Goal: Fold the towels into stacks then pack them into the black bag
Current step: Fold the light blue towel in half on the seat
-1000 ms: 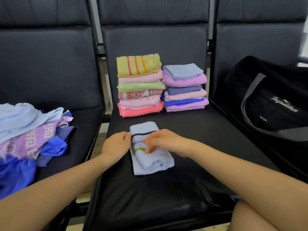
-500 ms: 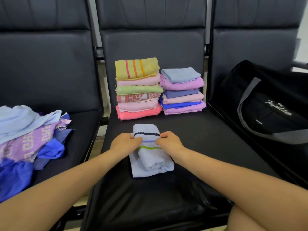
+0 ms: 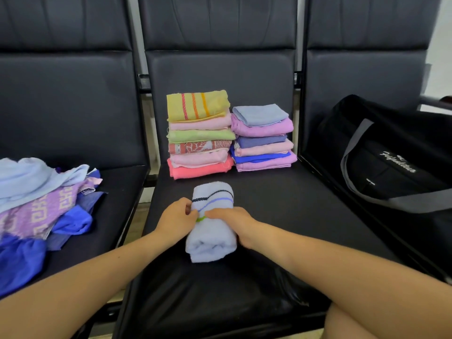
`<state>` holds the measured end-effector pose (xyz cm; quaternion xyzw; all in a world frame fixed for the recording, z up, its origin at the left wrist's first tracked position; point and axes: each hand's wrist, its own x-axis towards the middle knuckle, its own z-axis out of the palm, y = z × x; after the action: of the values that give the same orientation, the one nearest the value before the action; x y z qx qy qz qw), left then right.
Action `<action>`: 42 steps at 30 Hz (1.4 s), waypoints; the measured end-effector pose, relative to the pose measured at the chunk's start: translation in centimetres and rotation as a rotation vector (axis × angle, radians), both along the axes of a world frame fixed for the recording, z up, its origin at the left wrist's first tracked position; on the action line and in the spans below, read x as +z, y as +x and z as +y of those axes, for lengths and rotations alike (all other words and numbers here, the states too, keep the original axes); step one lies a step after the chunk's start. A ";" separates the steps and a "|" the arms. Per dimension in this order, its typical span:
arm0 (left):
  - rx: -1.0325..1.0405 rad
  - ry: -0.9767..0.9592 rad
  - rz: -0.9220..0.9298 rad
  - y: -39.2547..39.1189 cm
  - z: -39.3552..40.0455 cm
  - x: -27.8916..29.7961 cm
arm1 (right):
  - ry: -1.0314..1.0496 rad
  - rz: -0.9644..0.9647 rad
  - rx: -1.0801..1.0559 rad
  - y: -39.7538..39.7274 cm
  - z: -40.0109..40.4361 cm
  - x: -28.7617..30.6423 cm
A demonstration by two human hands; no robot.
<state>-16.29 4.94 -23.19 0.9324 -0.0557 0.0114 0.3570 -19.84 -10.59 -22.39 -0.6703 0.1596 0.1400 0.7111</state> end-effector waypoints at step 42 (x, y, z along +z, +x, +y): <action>-0.084 -0.214 -0.535 17.4 -15.6 18.7 | -0.610 -0.856 -0.630 20.5 -17.7 17.3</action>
<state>1.06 -10.66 -4.47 0.8501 -0.1847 0.2478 0.4264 0.65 -28.29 -5.07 -0.7610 0.0832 -0.4104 0.4955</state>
